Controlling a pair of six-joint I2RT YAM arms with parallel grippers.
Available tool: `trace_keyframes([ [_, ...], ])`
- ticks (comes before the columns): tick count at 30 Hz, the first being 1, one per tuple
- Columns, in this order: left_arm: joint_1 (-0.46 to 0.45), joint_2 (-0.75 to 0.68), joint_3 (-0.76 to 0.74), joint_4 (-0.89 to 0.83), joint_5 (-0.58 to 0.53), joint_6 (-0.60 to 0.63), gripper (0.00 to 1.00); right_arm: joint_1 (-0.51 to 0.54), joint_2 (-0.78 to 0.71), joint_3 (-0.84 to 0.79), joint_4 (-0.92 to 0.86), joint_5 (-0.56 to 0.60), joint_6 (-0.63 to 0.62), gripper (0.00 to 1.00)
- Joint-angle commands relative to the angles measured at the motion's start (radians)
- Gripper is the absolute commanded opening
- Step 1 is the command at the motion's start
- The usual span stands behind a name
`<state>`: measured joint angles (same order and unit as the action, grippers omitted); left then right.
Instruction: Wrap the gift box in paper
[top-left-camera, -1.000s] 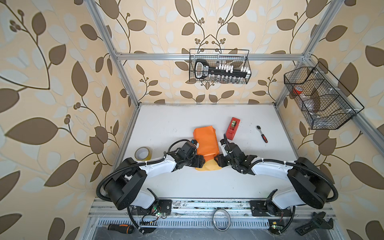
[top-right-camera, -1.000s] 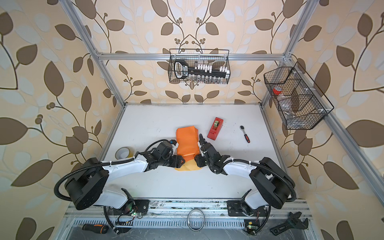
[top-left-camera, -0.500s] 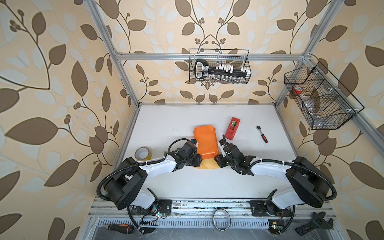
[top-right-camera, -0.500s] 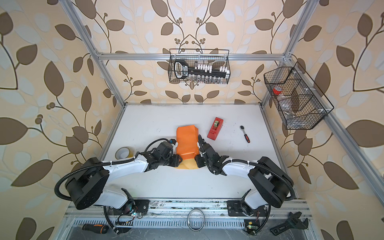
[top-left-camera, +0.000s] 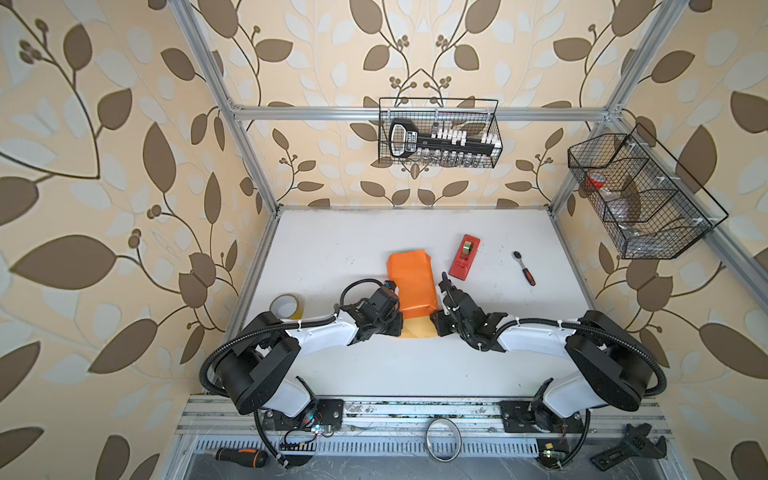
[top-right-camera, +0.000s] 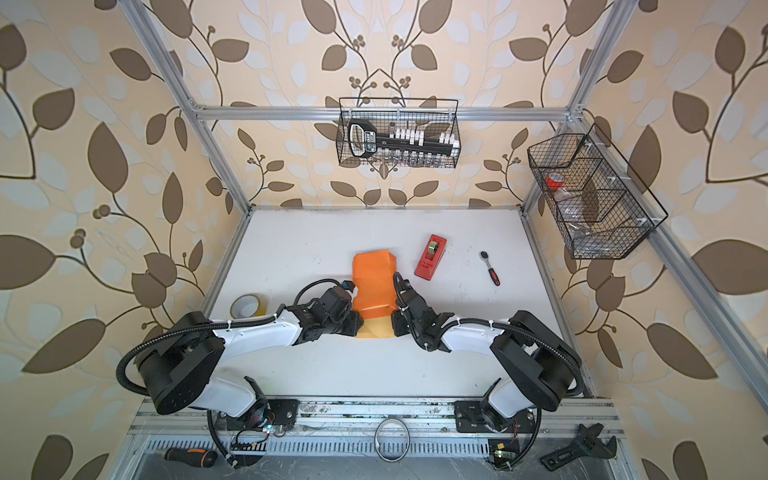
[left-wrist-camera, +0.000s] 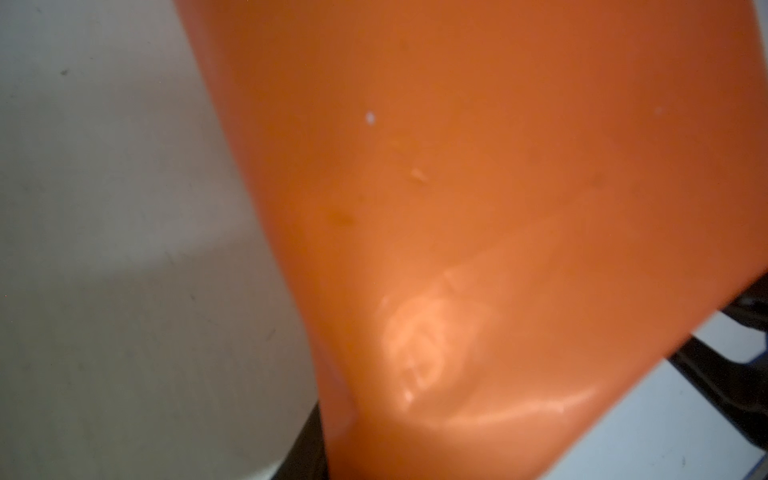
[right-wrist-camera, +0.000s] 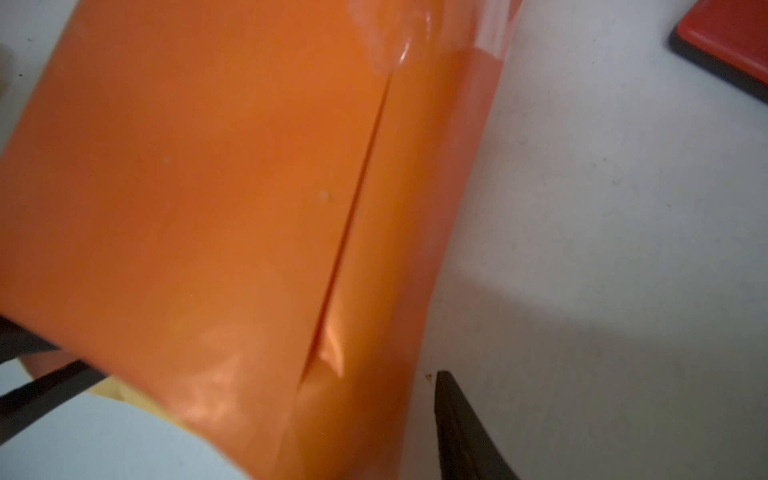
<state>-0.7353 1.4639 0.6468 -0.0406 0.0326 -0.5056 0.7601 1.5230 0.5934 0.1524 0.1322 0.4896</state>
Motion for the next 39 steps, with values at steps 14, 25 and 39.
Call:
trace_keyframes([
  [14, -0.023, -0.079, 0.008, -0.073, -0.055, -0.063, 0.34, 0.007, 0.002, 0.000, -0.002, 0.024, 0.014, 0.34],
  [25, -0.030, -0.036, 0.060, -0.071, -0.091, -0.065, 0.14, 0.010, -0.020, 0.003, -0.019, 0.024, 0.048, 0.34],
  [39, -0.037, -0.030, 0.073, -0.087, -0.106, -0.070, 0.03, 0.016, -0.048, -0.005, -0.049, 0.027, 0.071, 0.32],
])
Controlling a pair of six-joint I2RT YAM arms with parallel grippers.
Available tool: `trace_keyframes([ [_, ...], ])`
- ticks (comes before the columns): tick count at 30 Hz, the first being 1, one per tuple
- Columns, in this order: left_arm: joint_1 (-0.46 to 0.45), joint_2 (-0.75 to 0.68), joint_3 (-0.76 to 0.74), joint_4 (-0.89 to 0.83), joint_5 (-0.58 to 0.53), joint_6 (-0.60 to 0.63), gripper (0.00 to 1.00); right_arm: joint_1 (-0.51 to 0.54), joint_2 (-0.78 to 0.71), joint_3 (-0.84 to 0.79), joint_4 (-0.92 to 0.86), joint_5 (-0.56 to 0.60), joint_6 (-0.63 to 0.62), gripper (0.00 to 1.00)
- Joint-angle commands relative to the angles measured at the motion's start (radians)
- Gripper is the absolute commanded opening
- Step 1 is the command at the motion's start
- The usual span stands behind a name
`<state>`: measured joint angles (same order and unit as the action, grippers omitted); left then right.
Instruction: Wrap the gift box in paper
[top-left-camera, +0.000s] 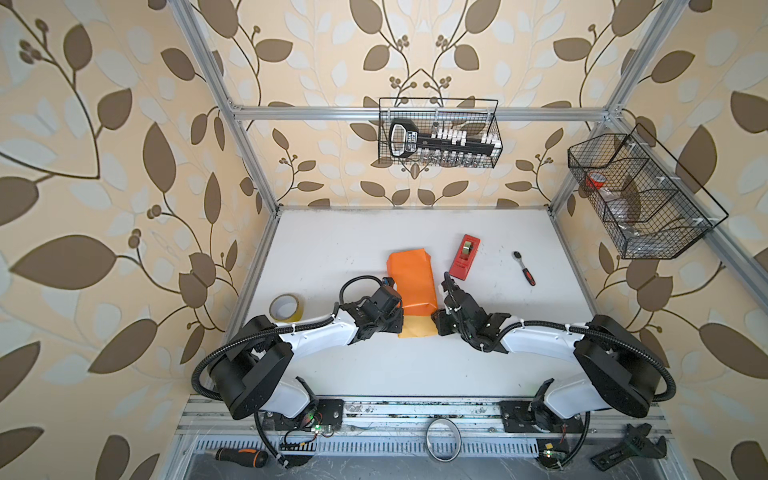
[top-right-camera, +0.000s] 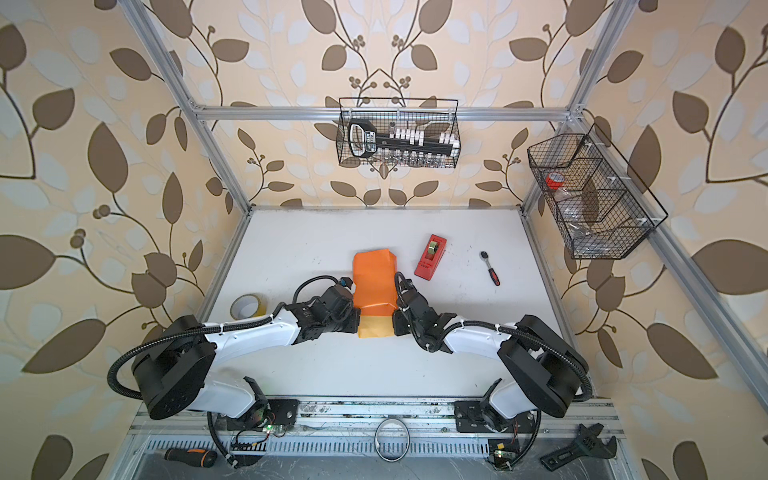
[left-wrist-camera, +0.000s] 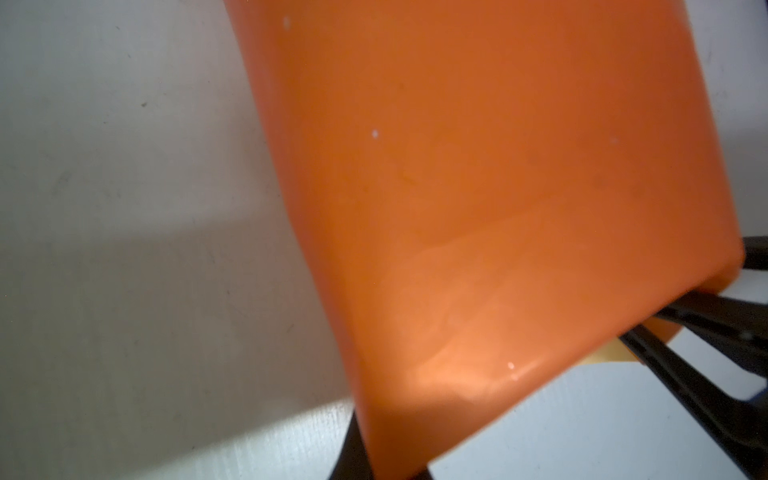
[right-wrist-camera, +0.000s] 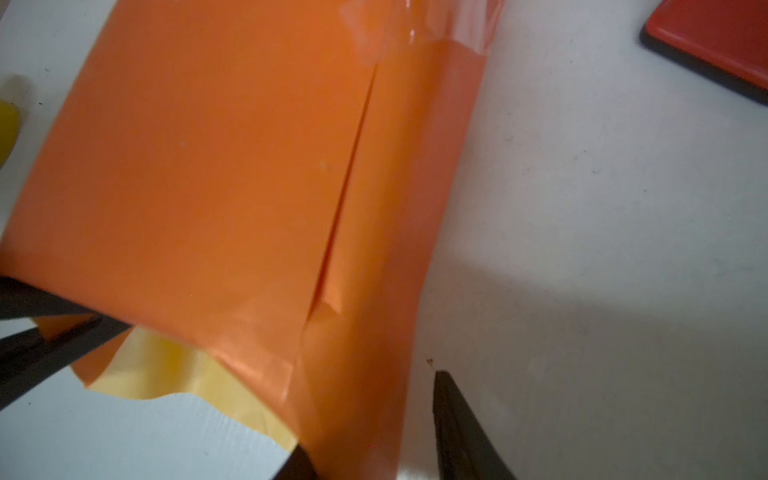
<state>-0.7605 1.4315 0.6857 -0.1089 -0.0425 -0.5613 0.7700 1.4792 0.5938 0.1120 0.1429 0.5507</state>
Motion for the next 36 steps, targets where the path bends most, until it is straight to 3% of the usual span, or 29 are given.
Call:
trace_keyframes([
  [1, -0.012, 0.003, 0.034, -0.019, -0.030, -0.013, 0.03, 0.007, 0.000, -0.003, -0.007, 0.016, 0.012, 0.31],
  [16, -0.014, 0.003, 0.039, -0.015, -0.019, -0.008, 0.00, 0.015, 0.037, 0.020, -0.001, 0.029, 0.035, 0.11],
  [19, -0.014, 0.003, 0.036, -0.015, -0.020, -0.008, 0.00, 0.015, 0.031, 0.021, -0.007, 0.029, 0.037, 0.12],
  [27, -0.014, 0.003, 0.034, -0.014, -0.024, -0.006, 0.00, 0.030, -0.014, -0.029, -0.025, 0.023, 0.051, 0.29],
  [36, -0.015, 0.030, 0.040, -0.020, -0.021, -0.003, 0.00, 0.041, 0.003, -0.026, -0.015, 0.040, 0.052, 0.14],
])
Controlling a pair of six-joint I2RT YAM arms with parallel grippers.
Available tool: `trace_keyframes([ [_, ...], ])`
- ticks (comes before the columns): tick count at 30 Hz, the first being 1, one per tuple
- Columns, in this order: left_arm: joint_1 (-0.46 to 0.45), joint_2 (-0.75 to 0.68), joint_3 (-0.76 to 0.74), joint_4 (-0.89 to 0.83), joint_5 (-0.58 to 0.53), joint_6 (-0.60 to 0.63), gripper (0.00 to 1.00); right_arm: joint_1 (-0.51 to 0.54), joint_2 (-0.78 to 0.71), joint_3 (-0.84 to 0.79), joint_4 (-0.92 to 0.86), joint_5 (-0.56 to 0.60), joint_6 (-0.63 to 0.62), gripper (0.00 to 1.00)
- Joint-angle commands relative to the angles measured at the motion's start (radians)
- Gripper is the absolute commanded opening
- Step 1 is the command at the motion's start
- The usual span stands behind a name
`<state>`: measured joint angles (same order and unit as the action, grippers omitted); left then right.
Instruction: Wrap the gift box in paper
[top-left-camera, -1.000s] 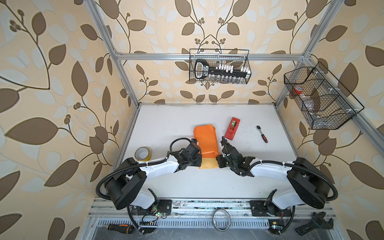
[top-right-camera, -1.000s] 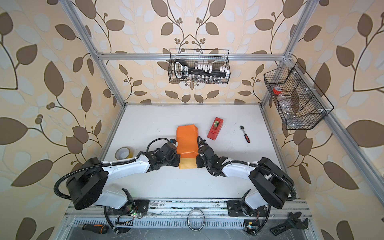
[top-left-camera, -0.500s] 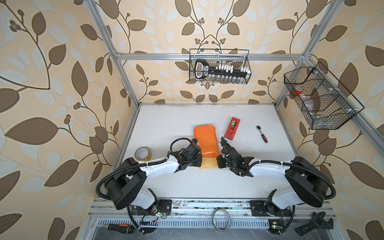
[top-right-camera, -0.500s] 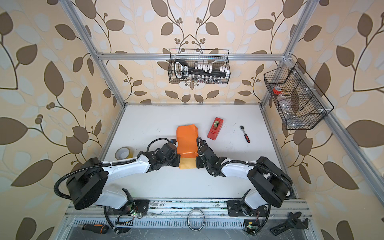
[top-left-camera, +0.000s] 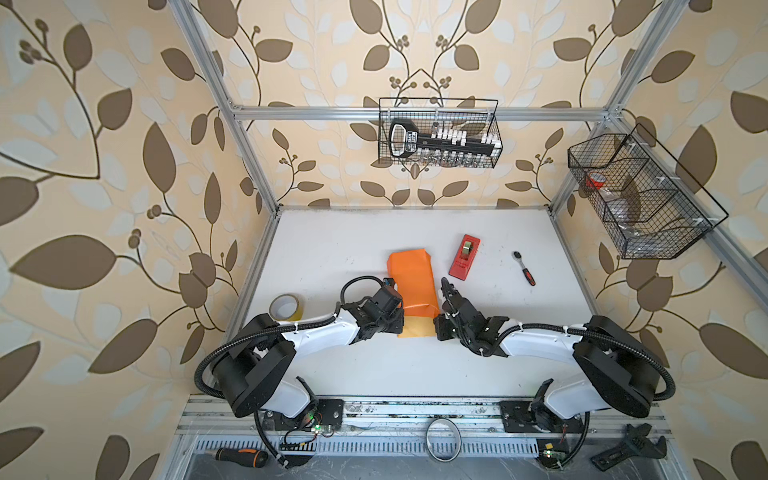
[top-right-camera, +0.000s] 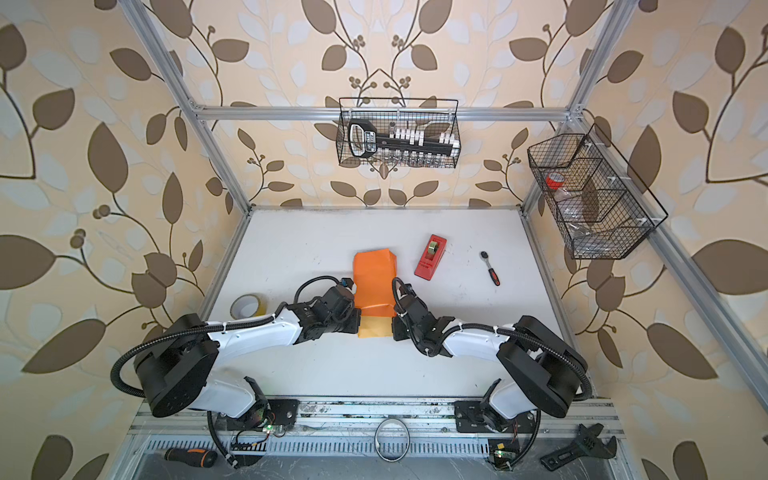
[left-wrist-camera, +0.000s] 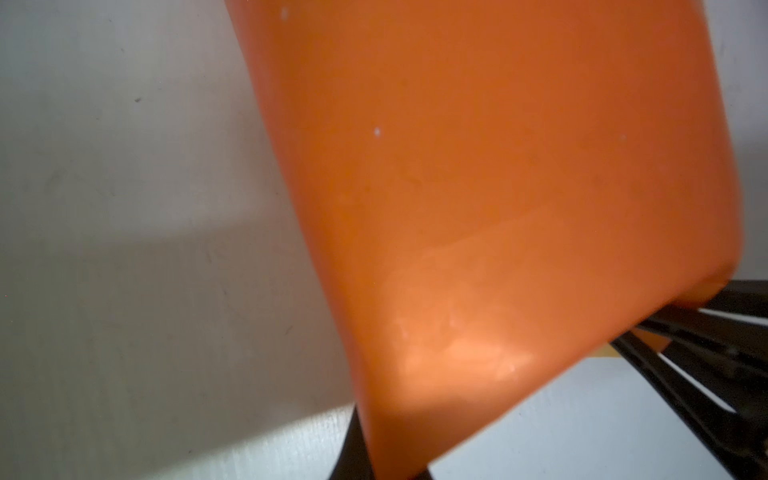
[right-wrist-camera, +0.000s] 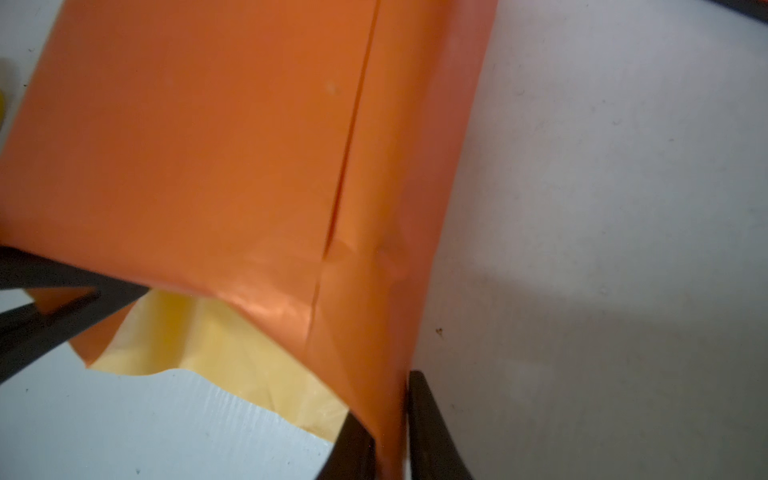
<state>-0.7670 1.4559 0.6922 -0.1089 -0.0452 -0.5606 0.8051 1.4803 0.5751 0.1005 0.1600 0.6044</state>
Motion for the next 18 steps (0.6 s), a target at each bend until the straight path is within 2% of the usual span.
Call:
trace_keyframes([
  [1, -0.008, 0.002, 0.035, -0.021, -0.018, -0.003, 0.00, 0.005, 0.007, -0.003, -0.002, 0.023, -0.002, 0.12],
  [7, -0.010, -0.007, 0.029, -0.026, -0.010, -0.010, 0.02, 0.005, 0.012, 0.004, -0.001, 0.029, -0.002, 0.04],
  [11, -0.011, -0.060, 0.012, -0.035, -0.007, -0.021, 0.13, 0.005, 0.010, 0.004, -0.002, 0.029, -0.003, 0.02],
  [15, -0.012, -0.091, -0.028, -0.033, 0.007, -0.039, 0.29, 0.005, 0.008, 0.003, -0.002, 0.032, -0.005, 0.02],
  [18, -0.014, -0.094, -0.050, -0.022, 0.025, -0.053, 0.34, 0.006, 0.011, 0.004, 0.003, 0.030, -0.002, 0.02],
])
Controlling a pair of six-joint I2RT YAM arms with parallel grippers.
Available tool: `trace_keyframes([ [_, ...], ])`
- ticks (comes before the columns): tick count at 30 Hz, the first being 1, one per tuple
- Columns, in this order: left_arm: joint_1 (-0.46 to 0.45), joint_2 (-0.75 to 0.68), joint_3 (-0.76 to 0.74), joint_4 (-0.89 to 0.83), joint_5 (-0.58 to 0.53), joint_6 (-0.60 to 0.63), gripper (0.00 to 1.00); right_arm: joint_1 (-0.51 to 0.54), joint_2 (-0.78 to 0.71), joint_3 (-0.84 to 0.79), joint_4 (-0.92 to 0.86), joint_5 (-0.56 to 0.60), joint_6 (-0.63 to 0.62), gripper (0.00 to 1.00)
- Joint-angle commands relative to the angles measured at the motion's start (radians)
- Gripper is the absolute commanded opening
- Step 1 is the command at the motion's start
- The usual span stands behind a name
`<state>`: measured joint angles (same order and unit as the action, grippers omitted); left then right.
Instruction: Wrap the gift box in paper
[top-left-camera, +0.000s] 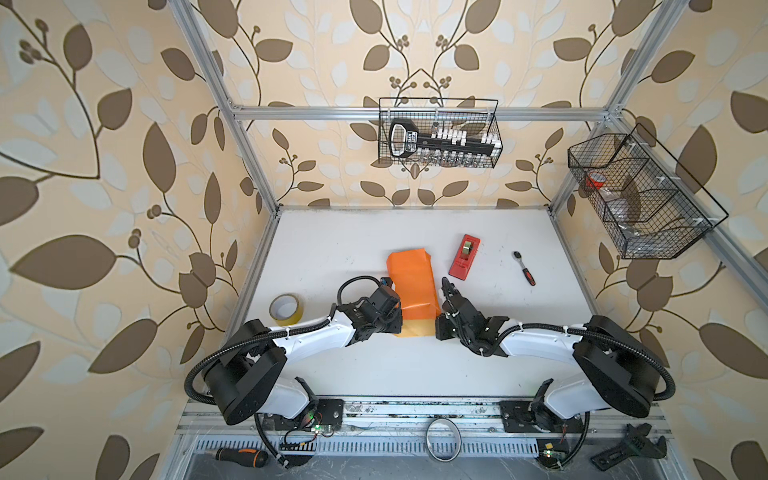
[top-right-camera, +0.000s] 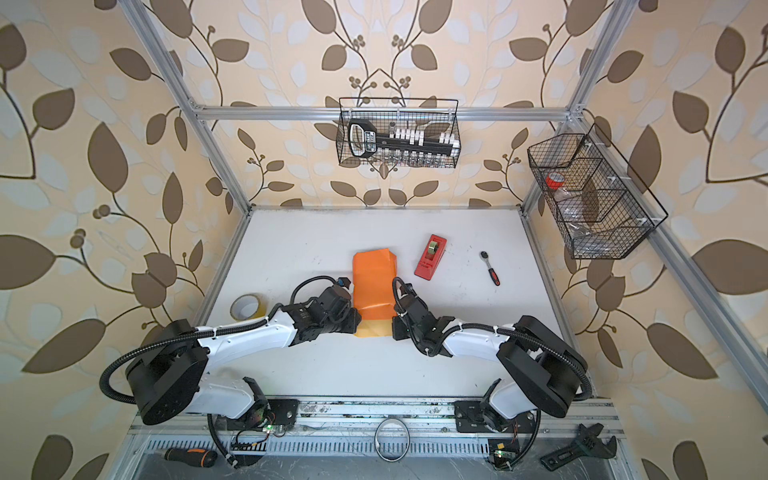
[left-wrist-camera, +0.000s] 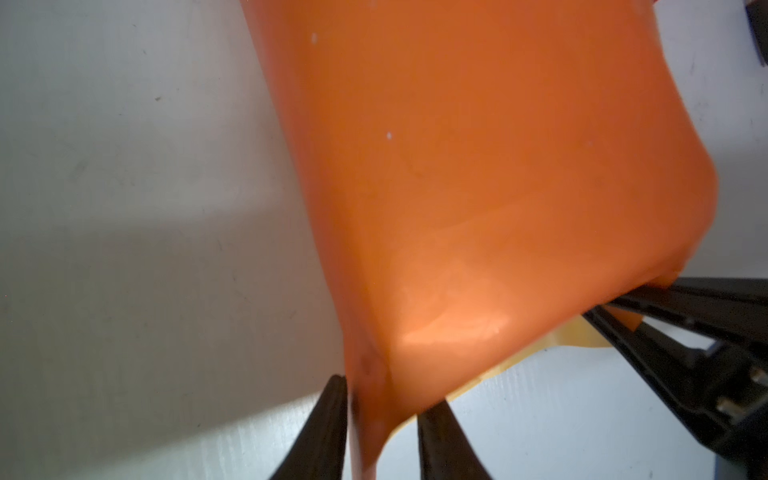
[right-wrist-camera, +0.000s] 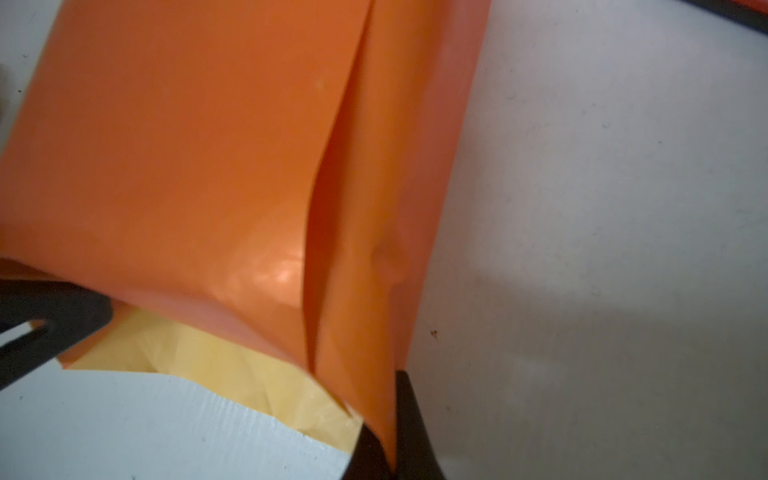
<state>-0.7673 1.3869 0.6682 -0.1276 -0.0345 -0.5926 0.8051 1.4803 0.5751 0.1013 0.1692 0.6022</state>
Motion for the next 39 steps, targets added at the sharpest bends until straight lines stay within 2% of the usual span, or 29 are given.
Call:
trace_keyframes([
  [1, -0.014, -0.023, -0.032, 0.001, 0.015, -0.025, 0.34, 0.005, 0.011, 0.004, 0.003, 0.020, 0.001, 0.02],
  [6, -0.014, 0.010, -0.034, 0.012, 0.004, -0.019, 0.33, 0.005, 0.013, 0.006, 0.005, 0.018, 0.000, 0.01],
  [14, -0.014, 0.047, 0.014, 0.028, -0.004, -0.006, 0.13, 0.005, 0.008, 0.007, -0.007, 0.019, -0.005, 0.03],
  [23, -0.013, 0.090, 0.032, 0.035, 0.007, 0.000, 0.00, 0.005, -0.051, -0.039, -0.065, -0.001, -0.031, 0.27],
  [31, -0.013, 0.094, 0.034, 0.033, 0.006, 0.002, 0.00, 0.006, -0.119, -0.049, -0.101, -0.043, -0.064, 0.38],
  [39, -0.014, 0.087, 0.035, 0.028, 0.002, 0.007, 0.00, -0.034, -0.047, 0.047, -0.092, -0.061, -0.090, 0.37],
])
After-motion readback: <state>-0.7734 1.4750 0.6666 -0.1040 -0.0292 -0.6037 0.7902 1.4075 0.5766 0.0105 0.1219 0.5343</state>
